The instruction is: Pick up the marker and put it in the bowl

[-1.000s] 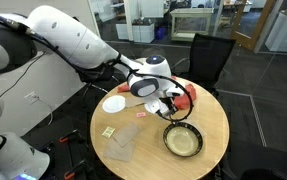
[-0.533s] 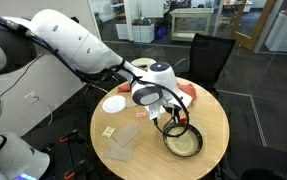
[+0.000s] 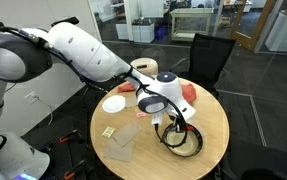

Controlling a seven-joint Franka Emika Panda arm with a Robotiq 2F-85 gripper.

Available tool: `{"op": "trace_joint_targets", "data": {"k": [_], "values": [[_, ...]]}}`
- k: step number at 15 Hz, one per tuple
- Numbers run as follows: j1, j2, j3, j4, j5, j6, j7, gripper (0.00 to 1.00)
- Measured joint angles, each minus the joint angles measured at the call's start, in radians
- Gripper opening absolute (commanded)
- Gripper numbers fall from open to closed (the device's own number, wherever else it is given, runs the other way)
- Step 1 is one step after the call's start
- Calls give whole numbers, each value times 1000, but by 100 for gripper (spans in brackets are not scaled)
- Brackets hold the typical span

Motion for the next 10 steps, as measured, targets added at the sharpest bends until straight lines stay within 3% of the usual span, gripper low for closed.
{"op": "trace_joint_targets", "data": {"k": [3, 4, 6, 10], "values": [[-3, 34, -1, 40, 20, -6, 25, 8], [-4, 43, -2, 51, 26, -9, 28, 46], [-6, 59, -3, 72, 30, -14, 43, 54], [-7, 80, -6, 98, 33, -18, 63, 84]]}}
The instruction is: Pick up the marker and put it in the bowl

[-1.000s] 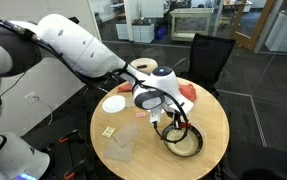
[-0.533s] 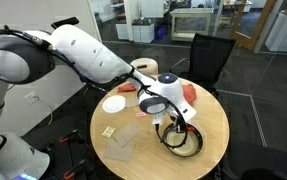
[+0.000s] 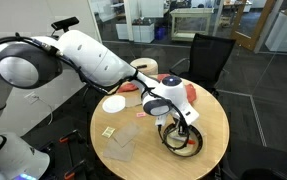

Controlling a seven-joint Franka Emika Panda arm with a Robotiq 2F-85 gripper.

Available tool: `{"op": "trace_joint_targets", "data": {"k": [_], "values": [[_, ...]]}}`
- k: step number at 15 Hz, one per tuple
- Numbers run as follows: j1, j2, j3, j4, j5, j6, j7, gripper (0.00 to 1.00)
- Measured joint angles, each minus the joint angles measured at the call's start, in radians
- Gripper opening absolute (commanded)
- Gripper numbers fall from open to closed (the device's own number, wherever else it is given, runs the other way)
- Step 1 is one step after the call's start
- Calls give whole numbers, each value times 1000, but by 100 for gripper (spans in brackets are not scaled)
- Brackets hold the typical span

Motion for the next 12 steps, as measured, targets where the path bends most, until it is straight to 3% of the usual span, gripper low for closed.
{"op": "trace_joint_targets", "data": {"k": [2, 3, 12], "values": [[-2, 5, 0, 7, 2, 0, 1, 98], [-3, 7, -1, 10, 3, 0, 1, 100], [-3, 8, -1, 14, 13, 0, 1, 100]]}}
